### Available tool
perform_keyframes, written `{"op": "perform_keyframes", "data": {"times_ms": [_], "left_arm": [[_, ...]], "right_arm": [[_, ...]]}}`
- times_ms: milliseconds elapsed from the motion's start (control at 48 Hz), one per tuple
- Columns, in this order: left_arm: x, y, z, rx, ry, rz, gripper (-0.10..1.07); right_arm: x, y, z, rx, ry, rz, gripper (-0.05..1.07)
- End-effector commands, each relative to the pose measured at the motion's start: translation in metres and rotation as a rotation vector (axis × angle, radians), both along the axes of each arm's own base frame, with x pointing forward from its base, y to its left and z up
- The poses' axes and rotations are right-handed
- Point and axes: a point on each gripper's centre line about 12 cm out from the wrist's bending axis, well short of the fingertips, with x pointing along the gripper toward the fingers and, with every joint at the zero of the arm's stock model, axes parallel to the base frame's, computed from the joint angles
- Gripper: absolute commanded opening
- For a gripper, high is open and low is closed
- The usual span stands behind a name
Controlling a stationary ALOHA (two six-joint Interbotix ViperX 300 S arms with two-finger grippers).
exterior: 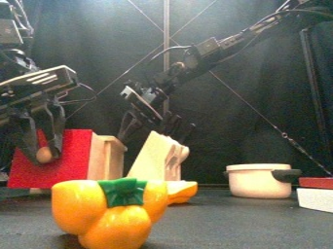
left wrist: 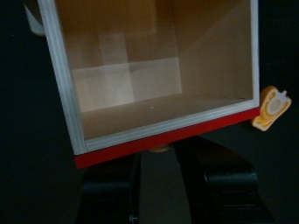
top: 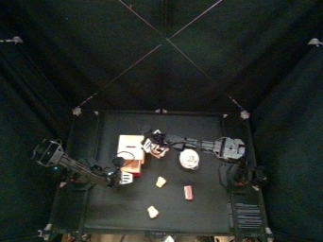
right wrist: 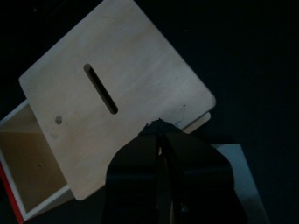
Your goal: Open drawer
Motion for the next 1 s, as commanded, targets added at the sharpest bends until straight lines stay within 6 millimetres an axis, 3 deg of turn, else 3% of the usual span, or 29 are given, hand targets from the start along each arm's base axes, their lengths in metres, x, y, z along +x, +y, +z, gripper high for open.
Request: {"op": "perform_keyframes", "data": {"times_ms": [0,750,979], "left_arm": [[0.005,-0.006,0.006,-0.013,-0.018,-0.006,0.45],[0.002,-0.016,0.0,-0.039,0.014,-0.001,0.46],[0.004,-0.017,0.002,-0.041,0.005,-0.011,0.63]], "right_arm": [[0.001,-0.004,0.018,-0.011,-0.04,-0.006,0.35],[0.002,-0.004,0.02,-0.014,-0.044,-0.005,0.35],[0.003,-0.003,0.02,-0.014,-0.045,-0.004,0.35]]}}
